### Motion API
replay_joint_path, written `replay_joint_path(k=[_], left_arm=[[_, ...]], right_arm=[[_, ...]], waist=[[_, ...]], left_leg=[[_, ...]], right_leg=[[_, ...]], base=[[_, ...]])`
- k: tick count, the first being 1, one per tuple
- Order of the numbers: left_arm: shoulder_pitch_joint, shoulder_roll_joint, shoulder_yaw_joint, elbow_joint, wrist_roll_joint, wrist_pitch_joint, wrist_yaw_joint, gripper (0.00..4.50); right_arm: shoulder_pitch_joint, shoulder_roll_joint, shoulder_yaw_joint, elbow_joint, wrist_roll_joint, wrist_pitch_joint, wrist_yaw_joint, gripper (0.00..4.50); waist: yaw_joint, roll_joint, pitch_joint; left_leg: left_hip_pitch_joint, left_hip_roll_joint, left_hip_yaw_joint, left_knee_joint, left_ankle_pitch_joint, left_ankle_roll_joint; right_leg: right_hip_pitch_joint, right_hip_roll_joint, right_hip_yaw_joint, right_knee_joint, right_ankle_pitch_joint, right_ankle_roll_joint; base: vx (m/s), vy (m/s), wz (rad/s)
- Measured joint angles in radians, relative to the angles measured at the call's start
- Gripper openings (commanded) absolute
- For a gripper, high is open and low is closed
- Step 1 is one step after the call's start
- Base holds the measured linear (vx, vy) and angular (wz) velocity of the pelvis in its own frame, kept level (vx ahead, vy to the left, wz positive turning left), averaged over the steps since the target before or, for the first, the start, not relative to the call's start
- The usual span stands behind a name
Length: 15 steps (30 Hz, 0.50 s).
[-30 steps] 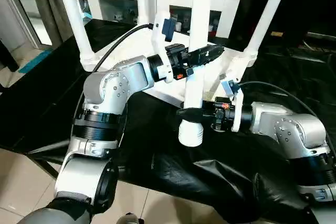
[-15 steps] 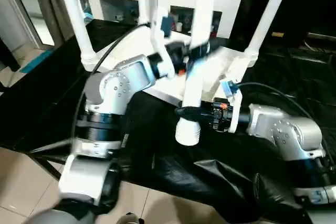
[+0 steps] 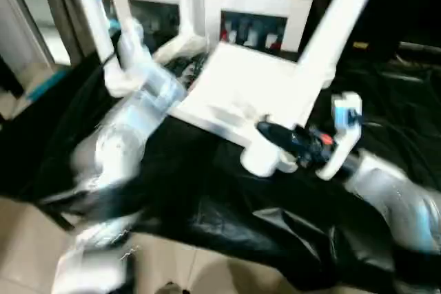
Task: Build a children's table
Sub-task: Pick table leg
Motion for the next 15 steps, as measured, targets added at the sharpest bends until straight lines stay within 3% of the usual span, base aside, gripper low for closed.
replay_joint_path(k=[3,6,10,15], left_arm=[[0.072,0.026,-0.024,-0.019,0.078,-0.03,0.051,2.99],[0.167,0.011,-0.047,-0.102,0.166,-0.116,0.12,2.99],[0.232,-0.006,-0.085,-0.107,0.228,-0.207,0.148,2.99],[0.237,-0.053,-0.099,-0.151,0.228,-0.266,0.165,2.99]], right_arm=[[0.045,-0.006,0.044,-0.008,-0.16,-0.078,-0.121,1.88],[0.125,0.06,0.1,-0.014,-0.316,-0.235,-0.262,1.88],[0.179,0.116,0.097,-0.014,-0.327,-0.254,-0.321,1.88],[0.2,0.142,0.122,0.007,-0.334,-0.307,-0.327,1.88]], waist=[[0.0,0.001,0.0],[-0.003,0.005,-0.003],[-0.004,0.006,-0.003],[-0.006,0.0,-0.004]], left_leg=[[-0.001,0.0,-0.001,0.0,0.0,0.0],[-0.001,-0.001,-0.001,-0.002,0.0,0.0],[-0.002,-0.001,-0.001,-0.004,0.0,0.0],[-0.001,-0.001,-0.001,-0.004,0.0,0.0]], right_leg=[[0.0,0.0,0.0,-0.001,0.0,0.0],[0.0,0.0,0.0,-0.002,0.0,0.0],[-0.002,0.0,0.0,-0.002,0.0,0.0],[-0.001,0.0,0.0,-0.002,0.0,0.0]], base=[[0.0,0.0,0.0],[0.0,0.0,0.0],[0.0,0.0,0.0],[0.0,0.0,0.0]])
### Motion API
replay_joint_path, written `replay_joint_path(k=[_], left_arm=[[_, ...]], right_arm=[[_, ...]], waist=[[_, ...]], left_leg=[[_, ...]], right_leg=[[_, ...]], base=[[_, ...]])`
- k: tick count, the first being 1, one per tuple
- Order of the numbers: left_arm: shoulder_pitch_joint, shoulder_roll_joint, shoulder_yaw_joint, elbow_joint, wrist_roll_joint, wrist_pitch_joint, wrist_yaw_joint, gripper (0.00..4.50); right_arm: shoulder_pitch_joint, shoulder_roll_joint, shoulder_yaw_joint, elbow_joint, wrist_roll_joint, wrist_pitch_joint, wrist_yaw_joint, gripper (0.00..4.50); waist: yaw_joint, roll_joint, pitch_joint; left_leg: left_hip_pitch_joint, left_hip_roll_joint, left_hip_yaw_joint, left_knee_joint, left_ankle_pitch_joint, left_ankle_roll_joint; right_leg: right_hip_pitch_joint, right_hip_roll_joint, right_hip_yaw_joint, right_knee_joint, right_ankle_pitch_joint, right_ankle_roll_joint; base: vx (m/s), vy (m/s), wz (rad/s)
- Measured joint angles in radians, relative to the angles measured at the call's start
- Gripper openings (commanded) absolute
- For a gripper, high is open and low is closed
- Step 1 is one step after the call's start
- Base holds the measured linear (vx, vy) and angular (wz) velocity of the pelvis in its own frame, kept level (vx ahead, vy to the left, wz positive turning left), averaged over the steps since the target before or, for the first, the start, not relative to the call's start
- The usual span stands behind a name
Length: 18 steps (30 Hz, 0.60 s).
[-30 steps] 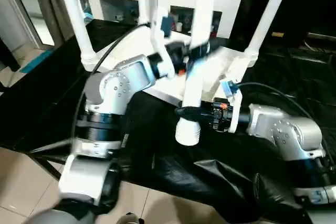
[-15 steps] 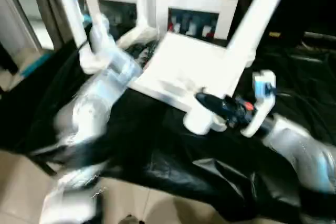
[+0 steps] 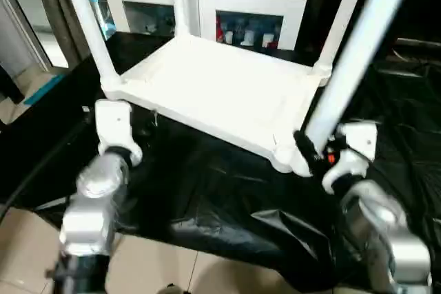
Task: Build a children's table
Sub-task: Pick table leg, then move to table
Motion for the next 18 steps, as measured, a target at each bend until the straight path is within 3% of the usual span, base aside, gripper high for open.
replay_joint_path(k=[3,11,12,13,14,15,16,17,18], left_arm=[[-0.003,0.007,-0.027,-0.003,0.001,-0.038,-0.027,2.99],[0.01,0.002,-0.051,0.025,0.009,-0.072,-0.057,2.99],[0.012,0.001,-0.051,0.027,0.009,-0.073,-0.059,2.99],[0.019,0.004,-0.049,0.027,0.009,-0.077,-0.058,2.99],[0.029,0.007,-0.046,0.029,0.011,-0.085,-0.058,2.99],[0.029,0.01,-0.045,0.032,0.013,-0.091,-0.057,2.99],[0.026,0.014,-0.044,0.033,0.013,-0.093,-0.057,2.99],[0.018,0.017,-0.043,0.037,0.014,-0.093,-0.058,2.99],[0.015,0.015,-0.045,0.04,0.015,-0.093,-0.059,2.99]], right_arm=[[-0.018,0.004,0.033,0.058,-0.024,-0.069,0.013,1.88],[-0.036,0.001,0.035,0.088,-0.03,-0.074,0.032,1.88],[-0.038,0.001,0.036,0.094,-0.03,-0.077,0.033,1.88],[-0.044,0.002,0.04,0.107,-0.029,-0.079,0.034,1.88],[-0.057,0.002,0.047,0.123,-0.03,-0.08,0.039,1.88],[-0.066,-0.002,0.049,0.136,-0.03,-0.082,0.045,1.88],[-0.078,-0.005,0.052,0.148,-0.03,-0.082,0.049,1.88],[-0.082,-0.01,0.052,0.151,-0.03,-0.082,0.056,1.88],[-0.083,-0.014,0.057,0.16,-0.032,-0.084,0.069,1.88]], waist=[[-0.01,-0.004,0.0],[-0.026,-0.022,0.005],[-0.029,-0.023,0.005],[-0.028,-0.024,0.008],[-0.034,-0.026,0.015],[-0.048,-0.016,0.025],[-0.044,-0.012,0.031],[-0.045,-0.022,0.036],[-0.041,-0.041,0.039]], left_leg=[[0.001,0.0,0.0,0.0,0.0,0.0],[0.003,0.0,0.0,0.0,0.0,0.0],[0.009,0.0,0.0,-0.002,-0.001,0.0],[0.025,0.008,0.016,-0.004,-0.005,-0.001],[0.039,0.01,0.014,-0.004,-0.014,-0.001],[0.057,0.019,-0.001,-0.005,-0.019,-0.007],[0.059,0.022,-0.004,-0.011,-0.022,-0.01],[0.07,0.019,0.002,-0.011,-0.022,-0.011],[0.095,0.016,0.017,-0.011,-0.026,-0.018]], right_leg=[[0.0,0.0,0.0,0.0,0.0,0.0],[0.003,0.0,0.0,-0.004,0.0,0.0],[0.006,0.001,-0.001,-0.008,0.0,0.0],[0.005,0.011,0.009,-0.016,-0.001,0.0],[0.019,0.01,-0.003,-0.023,-0.001,0.0],[0.052,0.006,-0.032,-0.041,-0.009,0.001],[0.063,0.002,-0.043,-0.014,-0.04,-0.002],[0.054,-0.006,-0.044,0.028,-0.084,-0.006],[0.055,-0.013,-0.022,0.07,-0.117,-0.005]], base=[[0.0,0.0,0.0],[0.0,0.0,0.0],[0.0,0.0,0.0],[-0.021,-0.019,-0.29],[0.005,0.013,-0.37],[0.005,0.013,-0.37],[0.003,0.03,-0.22],[-0.004,-0.062,-0.13],[-0.004,-0.062,-0.13]])
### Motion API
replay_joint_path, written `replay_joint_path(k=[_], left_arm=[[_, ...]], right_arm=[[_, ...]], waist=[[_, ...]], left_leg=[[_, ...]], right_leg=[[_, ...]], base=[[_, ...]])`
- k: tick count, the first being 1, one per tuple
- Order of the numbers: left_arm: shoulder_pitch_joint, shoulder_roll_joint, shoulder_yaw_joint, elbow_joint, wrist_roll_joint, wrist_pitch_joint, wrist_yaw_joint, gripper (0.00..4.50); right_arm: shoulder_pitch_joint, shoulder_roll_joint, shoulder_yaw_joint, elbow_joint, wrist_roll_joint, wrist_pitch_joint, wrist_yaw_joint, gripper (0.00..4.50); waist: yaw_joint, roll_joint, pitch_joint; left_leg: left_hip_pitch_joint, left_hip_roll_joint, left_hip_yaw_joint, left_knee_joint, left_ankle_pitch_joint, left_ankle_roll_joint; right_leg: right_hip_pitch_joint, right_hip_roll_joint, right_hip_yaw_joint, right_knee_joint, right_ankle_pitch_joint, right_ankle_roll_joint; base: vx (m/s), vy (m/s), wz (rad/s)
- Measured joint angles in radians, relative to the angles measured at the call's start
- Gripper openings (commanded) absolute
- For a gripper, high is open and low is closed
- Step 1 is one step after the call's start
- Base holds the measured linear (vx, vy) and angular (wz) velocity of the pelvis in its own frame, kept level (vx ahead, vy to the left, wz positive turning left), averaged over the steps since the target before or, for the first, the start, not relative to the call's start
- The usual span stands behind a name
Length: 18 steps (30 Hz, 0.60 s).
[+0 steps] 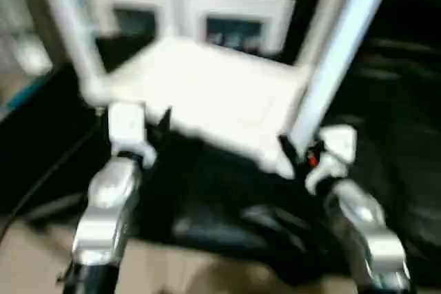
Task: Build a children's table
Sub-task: Move to table
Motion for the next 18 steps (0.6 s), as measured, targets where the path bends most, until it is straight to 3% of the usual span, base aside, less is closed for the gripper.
replay_joint_path(k=[1,2,3,4,5,6,7,8,9,10,11,12,13,14,15,16,17,18], left_arm=[[-0.004,0.0,-0.001,0.008,0.001,0.0,-0.002,2.99],[-0.004,-0.002,-0.001,0.009,0.002,-0.001,-0.003,2.99],[-0.002,0.001,0.003,0.009,0.002,-0.002,-0.004,2.99],[-0.007,0.004,0.009,0.011,0.002,-0.002,-0.004,2.99],[-0.027,0.001,0.003,0.02,0.002,0.0,-0.006,2.99],[-0.044,-0.005,-0.006,0.021,0.002,0.0,-0.006,2.99],[-0.051,-0.005,-0.008,0.026,0.002,-0.001,-0.005,2.99],[-0.049,-0.003,-0.004,0.037,0.003,-0.001,-0.002,2.99],[-0.05,0.002,0.005,0.06,0.005,-0.004,0.005,2.99],[-0.052,0.01,0.019,0.09,0.009,-0.01,0.019,2.99],[-0.059,0.015,0.034,0.116,0.016,-0.019,0.026,2.99],[-0.078,0.023,0.04,0.15,0.026,-0.036,0.03,2.99],[-0.109,0.027,0.04,0.179,0.035,-0.05,0.033,2.99],[-0.131,0.025,0.035,0.198,0.041,-0.062,0.035,2.99],[-0.16,0.022,0.012,0.218,0.044,-0.072,0.026,2.99],[-0.177,0.026,-0.003,0.235,0.046,-0.088,0.012,2.99],[-0.189,0.038,-0.011,0.251,0.047,-0.103,-0.003,2.99],[-0.196,0.056,-0.007,0.277,0.045,-0.117,-0.021,2.99]], right_arm=[[-0.002,-0.009,0.006,0.009,-0.003,-0.006,0.009,1.88],[-0.005,-0.017,0.008,0.017,-0.005,-0.013,0.015,1.88],[-0.025,-0.026,0.011,0.031,-0.011,-0.017,0.02,1.88],[-0.033,-0.027,0.01,0.034,-0.011,-0.02,0.021,1.88],[-0.025,-0.031,0.005,0.035,-0.012,-0.022,0.021,1.88],[-0.02,-0.034,-0.006,0.044,-0.012,-0.022,0.019,1.88],[-0.022,-0.041,-0.011,0.057,-0.013,-0.021,0.019,1.88],[-0.022,-0.04,-0.012,0.062,-0.014,-0.022,0.017,1.88],[-0.027,-0.038,-0.016,0.064,-0.019,-0.023,0.014,1.88],[-0.037,-0.032,-0.013,0.065,-0.019,-0.024,0.015,1.88],[-0.044,-0.026,0.002,0.064,-0.018,-0.029,0.02,1.88],[-0.05,-0.02,0.016,0.062,-0.018,-0.034,0.023,1.88],[-0.051,-0.024,0.015,0.062,-0.018,-0.038,0.027,1.88],[-0.052,-0.03,0.015,0.064,-0.018,-0.038,0.027,1.88],[-0.045,-0.038,0.007,0.067,-0.018,-0.038,0.028,1.88],[-0.043,-0.04,0.002,0.069,-0.019,-0.038,0.027,1.88],[-0.043,-0.041,-0.004,0.069,-0.019,-0.038,0.026,1.88],[-0.045,-0.04,-0.003,0.068,-0.019,-0.038,0.027,1.88]], waist=[[0.007,-0.011,0.001],[0.009,-0.02,0.0],[0.018,-0.006,0.002],[0.024,0.004,-0.001],[0.021,0.009,-0.004],[0.024,0.008,-0.005],[0.035,0.009,-0.007],[0.045,0.006,-0.009],[0.044,0.006,-0.01],[0.039,0.0,-0.013],[0.035,-0.005,-0.016],[0.033,-0.016,-0.023],[0.036,-0.023,-0.026],[0.041,-0.026,-0.027],[0.047,-0.021,-0.03],[0.054,-0.017,-0.03],[0.057,-0.015,-0.031],[0.058,-0.014,-0.032]], left_leg=[[0.021,0.001,0.013,0.002,-0.006,-0.009],[0.039,0.008,0.023,0.03,-0.037,-0.017],[0.04,0.008,0.009,0.113,-0.096,0.011],[0.038,-0.014,-0.016,0.138,-0.115,0.033],[0.039,-0.049,-0.039,0.135,-0.12,0.042],[0.042,-0.072,-0.041,0.113,-0.129,0.058],[0.043,-0.084,-0.051,0.078,-0.139,0.052],[0.045,-0.085,-0.052,0.076,-0.141,0.05],[0.05,-0.084,-0.051,0.069,-0.144,0.042],[0.06,-0.084,-0.047,0.054,-0.142,0.039],[0.06,-0.085,-0.044,0.05,-0.141,0.038],[0.05,-0.09,-0.039,0.051,-0.138,0.033],[0.029,-0.096,-0.043,0.056,-0.138,0.033],[0.016,-0.101,-0.052,0.061,-0.138,0.034],[-0.008,-0.097,-0.066,0.079,-0.138,0.034],[-0.019,-0.089,-0.071,0.081,-0.137,0.033],[-0.029,-0.08,-0.072,0.087,-0.136,0.028],[-0.029,-0.077,-0.072,0.09,-0.134,0.023]], right_leg=[[0.002,0.003,0.015,0.017,-0.02,-0.001],[0.004,0.017,0.019,0.014,-0.021,-0.001],[-0.001,0.014,0.006,0.011,-0.022,-0.002],[0.003,0.014,0.002,0.008,-0.022,-0.002],[0.0,0.018,0.002,0.0,-0.021,-0.002],[0.0,0.031,0.014,-0.008,-0.015,-0.014],[0.003,0.053,0.028,-0.022,0.012,-0.049],[0.007,0.055,0.03,-0.027,0.033,-0.051],[0.01,0.058,0.035,-0.03,0.04,-0.062],[0.0,0.057,0.039,-0.029,0.041,-0.073],[-0.008,0.052,0.04,-0.017,0.033,-0.086],[-0.022,0.047,0.053,0.0,0.025,-0.077],[-0.03,0.048,0.071,0.011,0.02,-0.053],[-0.04,0.05,0.086,0.02,0.02,-0.038],[-0.046,0.068,0.117,0.019,0.024,-0.024],[-0.048,0.08,0.128,0.022,0.026,-0.021],[-0.051,0.089,0.132,0.023,0.028,-0.017],[-0.059,0.092,0.131,0.024,0.029,-0.016]], base=[[0.08,-0.138,0.02],[0.101,-0.091,-0.15],[0.101,-0.091,-0.15],[0.16,-0.008,-0.22],[0.116,0.002,-0.03],[0.131,-0.052,0.22],[0.045,-0.086,0.38],[0.045,-0.086,0.38],[0.073,-0.045,0.26],[0.144,-0.031,0.25],[0.215,-0.046,0.37],[0.172,-0.033,0.24],[0.119,-0.025,0.28],[0.071,-0.012,0.39],[0.071,-0.012,0.39],[0.031,-0.01,0.36],[0.0,0.0,0.0],[0.0,0.0,0.0]])
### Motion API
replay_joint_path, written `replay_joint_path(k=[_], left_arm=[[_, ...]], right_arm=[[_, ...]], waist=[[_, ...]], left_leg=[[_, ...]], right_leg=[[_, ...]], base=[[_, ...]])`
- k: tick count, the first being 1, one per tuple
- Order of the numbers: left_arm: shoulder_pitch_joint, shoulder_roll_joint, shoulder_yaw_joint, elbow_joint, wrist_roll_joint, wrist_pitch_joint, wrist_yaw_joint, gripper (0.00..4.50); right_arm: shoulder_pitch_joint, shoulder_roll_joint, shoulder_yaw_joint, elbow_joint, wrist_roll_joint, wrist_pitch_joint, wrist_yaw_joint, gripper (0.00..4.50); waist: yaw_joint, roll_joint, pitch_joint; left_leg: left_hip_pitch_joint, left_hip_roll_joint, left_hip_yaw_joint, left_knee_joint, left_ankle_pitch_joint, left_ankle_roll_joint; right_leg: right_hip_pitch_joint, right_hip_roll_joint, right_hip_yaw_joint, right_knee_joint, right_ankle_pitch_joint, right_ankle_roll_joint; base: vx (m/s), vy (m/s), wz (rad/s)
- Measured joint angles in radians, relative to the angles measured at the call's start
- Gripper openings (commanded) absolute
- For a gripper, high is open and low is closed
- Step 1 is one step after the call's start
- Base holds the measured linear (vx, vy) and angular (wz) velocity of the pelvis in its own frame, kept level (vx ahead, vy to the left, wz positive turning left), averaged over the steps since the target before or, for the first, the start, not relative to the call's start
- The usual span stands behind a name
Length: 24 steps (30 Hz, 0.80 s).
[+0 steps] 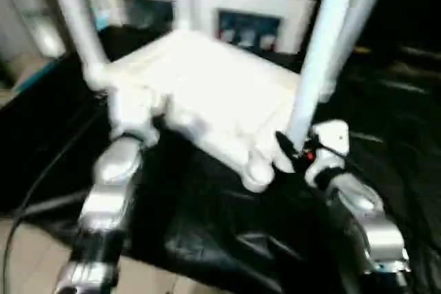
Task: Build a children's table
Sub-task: Move to table
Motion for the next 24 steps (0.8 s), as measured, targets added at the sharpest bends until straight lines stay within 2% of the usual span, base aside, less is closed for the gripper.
replay_joint_path(k=[2,5,7,9,16,19,20,21,22,23,24], left_arm=[[-0.009,0.016,0.017,0.042,-0.008,-0.009,-0.035,2.99],[-0.059,0.016,0.038,0.1,-0.049,-0.011,-0.103,2.99],[-0.099,0.016,0.046,0.13,-0.075,-0.013,-0.123,2.99],[-0.121,0.022,0.053,0.143,-0.097,-0.013,-0.145,2.99],[-0.121,0.056,0.06,0.167,-0.07,-0.033,-0.126,2.99],[-0.088,0.063,0.078,0.115,-0.061,-0.031,-0.104,2.99],[-0.07,0.06,0.083,0.081,-0.065,-0.022,-0.097,2.99],[-0.039,0.05,0.094,0.027,-0.08,-0.004,-0.093,2.99],[-0.025,0.044,0.097,0.006,-0.086,0.004,-0.09,2.99],[-0.016,0.033,0.097,-0.009,-0.089,0.013,-0.085,2.99],[-0.014,0.021,0.094,-0.012,-0.09,0.017,-0.083,2.99]], right_arm=[[0.0,0.004,0.002,0.0,0.002,0.0,0.003,1.88],[0.008,-0.004,-0.003,-0.008,0.003,0.0,-0.002,1.88],[0.01,-0.004,-0.007,-0.013,0.006,0.001,-0.011,1.88],[0.013,-0.004,-0.023,-0.029,0.011,0.002,-0.015,1.88],[0.014,-0.003,-0.059,-0.079,0.028,0.007,-0.027,1.88],[0.012,-0.004,-0.06,-0.101,0.041,0.008,-0.034,1.88],[0.01,-0.001,-0.059,-0.102,0.041,0.008,-0.035,1.88],[0.006,0.007,-0.059,-0.101,0.042,0.01,-0.039,1.88],[0.005,0.016,-0.059,-0.099,0.043,0.011,-0.045,1.88],[0.004,0.022,-0.06,-0.094,0.044,0.011,-0.05,1.88],[0.004,0.023,-0.061,-0.083,0.044,0.013,-0.056,1.88]], waist=[[-0.001,0.004,0.001],[-0.003,0.011,0.007],[-0.014,0.024,0.012],[-0.02,0.03,0.012],[-0.049,0.036,0.013],[-0.05,0.037,0.013],[-0.051,0.039,0.011],[-0.043,0.037,0.01],[-0.037,0.037,0.01],[-0.027,0.037,0.01],[-0.013,0.038,0.009]], left_leg=[[0.0,0.0,0.0,-0.001,0.005,-0.009],[0.003,0.001,0.006,-0.018,0.025,-0.022],[0.007,0.007,0.014,-0.032,0.035,-0.025],[0.009,0.009,0.021,-0.042,0.05,-0.023],[0.001,0.017,0.02,-0.047,0.071,-0.022],[-0.001,0.018,0.019,-0.047,0.073,-0.022],[0.002,0.02,0.024,-0.045,0.073,-0.023],[0.001,0.028,0.043,-0.045,0.071,-0.025],[-0.001,0.027,0.047,-0.044,0.07,-0.025],[0.0,0.024,0.05,-0.039,0.067,-0.022],[0.002,0.021,0.05,-0.027,0.058,-0.018]], right_leg=[[-0.002,-0.002,-0.001,-0.004,0.0,0.0],[0.005,-0.008,-0.002,-0.011,0.0,-0.005],[0.014,-0.009,-0.005,-0.024,0.012,-0.009],[0.015,-0.011,-0.005,-0.03,0.021,-0.01],[0.015,-0.011,-0.019,-0.041,0.039,-0.015],[0.015,-0.011,-0.023,-0.041,0.04,-0.017],[0.012,-0.009,-0.021,-0.043,0.04,-0.016],[0.006,0.008,0.007,-0.044,0.043,-0.013],[0.003,0.017,0.025,-0.045,0.044,-0.009],[0.002,0.031,0.055,-0.045,0.046,-0.006],[0.002,0.047,0.087,-0.044,0.047,-0.001]], base=[[-0.027,-0.021,0.03],[-0.064,-0.037,0.09],[-0.117,-0.04,0.11],[-0.121,-0.035,0.08],[-0.018,-0.006,0.0],[0.0,0.0,0.0],[0.0,0.0,0.0],[0.0,0.0,0.0],[-0.003,0.014,-0.27],[0.0,0.0,0.0],[-0.007,0.05,-0.23]])
